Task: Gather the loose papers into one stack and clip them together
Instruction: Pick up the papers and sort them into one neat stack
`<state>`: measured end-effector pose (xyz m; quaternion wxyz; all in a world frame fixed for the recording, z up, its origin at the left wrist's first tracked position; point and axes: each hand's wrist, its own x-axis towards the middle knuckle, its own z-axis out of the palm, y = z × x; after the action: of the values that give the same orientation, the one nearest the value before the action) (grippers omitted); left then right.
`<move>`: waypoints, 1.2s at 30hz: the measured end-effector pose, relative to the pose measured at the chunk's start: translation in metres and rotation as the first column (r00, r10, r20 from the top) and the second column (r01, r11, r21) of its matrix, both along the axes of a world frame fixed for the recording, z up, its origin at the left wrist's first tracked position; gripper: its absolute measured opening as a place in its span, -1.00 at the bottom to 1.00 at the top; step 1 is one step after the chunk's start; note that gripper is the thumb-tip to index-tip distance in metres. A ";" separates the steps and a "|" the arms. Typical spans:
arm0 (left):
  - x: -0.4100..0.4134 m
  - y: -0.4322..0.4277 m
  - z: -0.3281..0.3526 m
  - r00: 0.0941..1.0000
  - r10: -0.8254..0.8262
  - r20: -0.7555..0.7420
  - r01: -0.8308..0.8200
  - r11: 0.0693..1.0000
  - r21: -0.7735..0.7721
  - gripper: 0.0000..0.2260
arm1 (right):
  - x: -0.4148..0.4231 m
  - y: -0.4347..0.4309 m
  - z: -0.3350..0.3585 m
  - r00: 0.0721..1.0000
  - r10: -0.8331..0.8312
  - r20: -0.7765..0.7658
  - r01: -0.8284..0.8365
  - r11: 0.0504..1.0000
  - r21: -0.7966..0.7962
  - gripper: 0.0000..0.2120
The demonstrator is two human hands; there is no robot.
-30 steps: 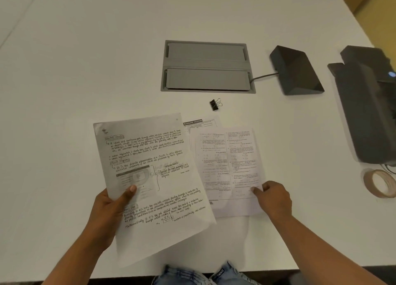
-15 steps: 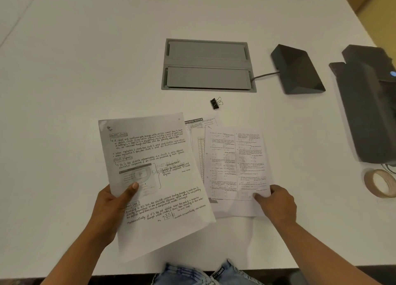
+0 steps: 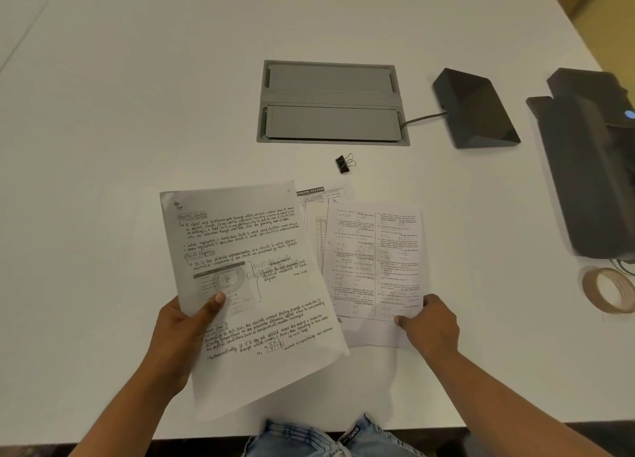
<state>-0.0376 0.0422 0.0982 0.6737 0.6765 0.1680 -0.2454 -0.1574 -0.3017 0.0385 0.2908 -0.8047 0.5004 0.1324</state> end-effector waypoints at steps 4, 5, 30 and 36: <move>-0.001 -0.004 0.002 1.000 -0.005 -0.007 0.005 1.000 0.002 -0.82 | -0.001 -0.001 -0.003 0.999 -0.032 -0.037 0.031 0.999 -0.028 -0.41; -0.001 -0.004 0.002 1.000 -0.003 -0.009 0.003 1.000 -0.004 -0.82 | -0.002 -0.002 -0.003 0.999 -0.036 -0.035 0.035 0.999 -0.029 -0.40; -0.002 -0.008 -0.001 1.000 -0.003 -0.023 0.003 1.000 -0.022 -0.85 | -0.008 0.004 -0.003 1.000 -0.003 0.019 0.005 0.997 -0.073 -0.52; -0.002 -0.006 -0.003 1.000 -0.001 -0.022 0.000 0.999 -0.043 -0.74 | -0.006 0.001 -0.005 0.998 -0.007 0.063 0.010 0.999 -0.044 -0.57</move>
<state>-0.0401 0.0364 0.0952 0.6862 0.6590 0.1699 -0.2569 -0.1635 -0.3003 0.0331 0.2890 -0.8126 0.4972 0.0949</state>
